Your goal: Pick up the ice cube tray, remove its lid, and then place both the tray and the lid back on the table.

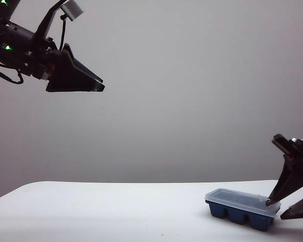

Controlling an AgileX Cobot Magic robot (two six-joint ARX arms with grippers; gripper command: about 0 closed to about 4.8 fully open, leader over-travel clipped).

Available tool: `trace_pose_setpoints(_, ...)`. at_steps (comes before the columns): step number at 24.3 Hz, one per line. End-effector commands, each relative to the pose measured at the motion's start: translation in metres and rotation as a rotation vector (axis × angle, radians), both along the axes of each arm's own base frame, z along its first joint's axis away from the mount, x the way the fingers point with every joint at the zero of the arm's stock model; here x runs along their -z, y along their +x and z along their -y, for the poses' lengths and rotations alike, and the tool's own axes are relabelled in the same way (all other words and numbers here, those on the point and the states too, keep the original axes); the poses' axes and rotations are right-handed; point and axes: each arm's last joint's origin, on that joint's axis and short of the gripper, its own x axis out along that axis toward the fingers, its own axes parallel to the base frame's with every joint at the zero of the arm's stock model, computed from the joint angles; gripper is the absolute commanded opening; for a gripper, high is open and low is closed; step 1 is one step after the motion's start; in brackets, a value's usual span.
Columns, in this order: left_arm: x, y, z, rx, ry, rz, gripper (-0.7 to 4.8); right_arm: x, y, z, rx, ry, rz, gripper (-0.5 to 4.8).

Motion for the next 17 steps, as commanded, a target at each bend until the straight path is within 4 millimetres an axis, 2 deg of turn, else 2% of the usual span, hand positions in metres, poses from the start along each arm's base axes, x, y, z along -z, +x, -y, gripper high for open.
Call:
trace_pose_setpoints(1,-0.002,0.001,0.001,-0.009,-0.008,0.000,1.62,0.002,0.004,0.000,0.006,-0.006,0.028,1.58)
trace_pose_setpoints(3,-0.002,0.001,0.001,-0.012,-0.014,-0.015,1.62,0.004,0.005,0.000,0.015,-0.002,0.035,1.55)
trace_pose_setpoints(4,-0.002,0.001,0.001,-0.014,-0.018,-0.021,1.61,0.004,0.007,0.000,0.029,0.009,0.043,1.34)
trace_pose_setpoints(9,-0.001,0.001,0.002,-0.022,-0.031,-0.048,1.61,0.006,0.015,-0.003,0.037,0.044,0.052,1.03)
trace_pose_setpoints(12,0.000,0.001,0.002,-0.022,-0.029,-0.054,1.61,0.011,0.017,-0.009,0.019,0.051,0.043,-0.08)
trace_pose_setpoints(16,0.001,0.000,0.001,-0.023,-0.025,-0.069,1.63,0.009,0.020,-0.012,0.008,0.060,0.074,-0.08)
trace_pose_setpoints(17,0.001,0.000,0.001,-0.022,-0.025,-0.069,1.79,0.008,0.021,-0.011,0.006,0.078,0.078,-0.08)
